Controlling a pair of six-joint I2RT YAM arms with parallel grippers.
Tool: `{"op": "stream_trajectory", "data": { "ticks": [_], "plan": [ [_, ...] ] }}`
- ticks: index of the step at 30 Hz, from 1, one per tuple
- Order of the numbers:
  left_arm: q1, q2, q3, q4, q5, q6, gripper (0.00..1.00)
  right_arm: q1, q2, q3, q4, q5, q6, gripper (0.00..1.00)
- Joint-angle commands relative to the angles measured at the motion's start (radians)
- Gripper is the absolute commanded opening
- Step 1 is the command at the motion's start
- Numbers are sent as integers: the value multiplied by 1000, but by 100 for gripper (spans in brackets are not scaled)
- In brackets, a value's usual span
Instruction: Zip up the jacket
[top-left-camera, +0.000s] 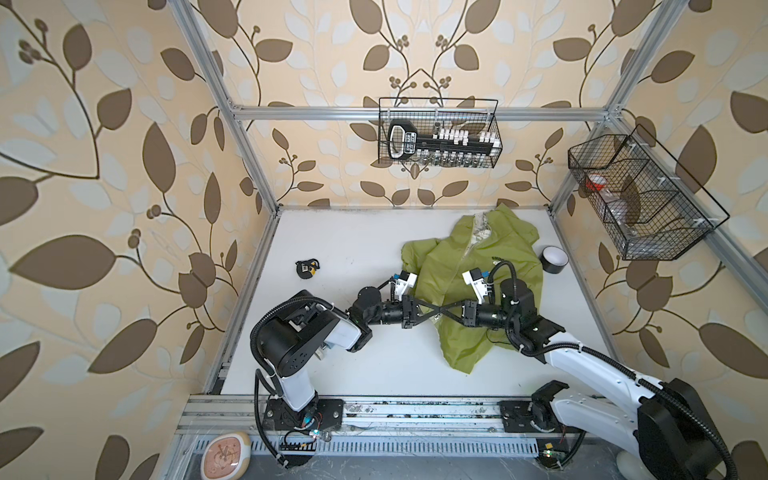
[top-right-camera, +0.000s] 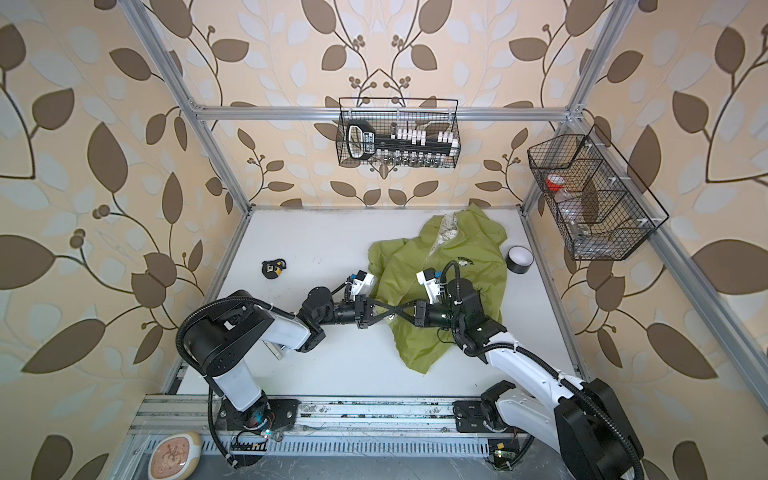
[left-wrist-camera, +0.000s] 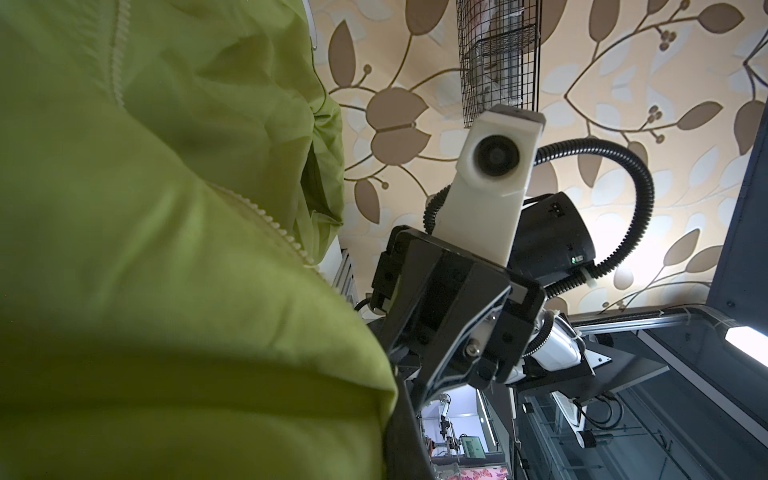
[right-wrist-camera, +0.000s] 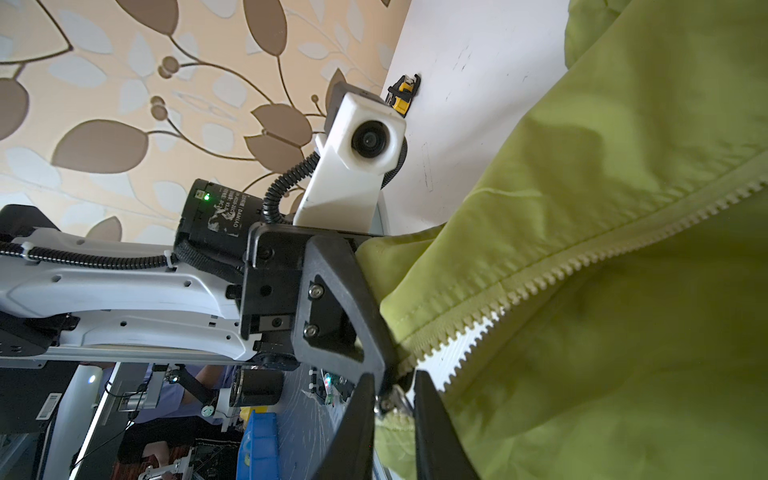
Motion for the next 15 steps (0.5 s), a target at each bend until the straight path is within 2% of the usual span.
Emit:
{"op": "stream_trajectory", "data": {
  "ticks": [1,9,15],
  "plan": [
    [-6,-24,29,65,30,5,0,-3,-8,-17,-6,-6,-18,17],
    [-7,-24,33,64,32,2,0,-4,12,-17,1,-7,-18,12],
    [-7,-23,36,65,32,-1,0,-4,10,-15,-4,-4,-20,1]
  ]
}}
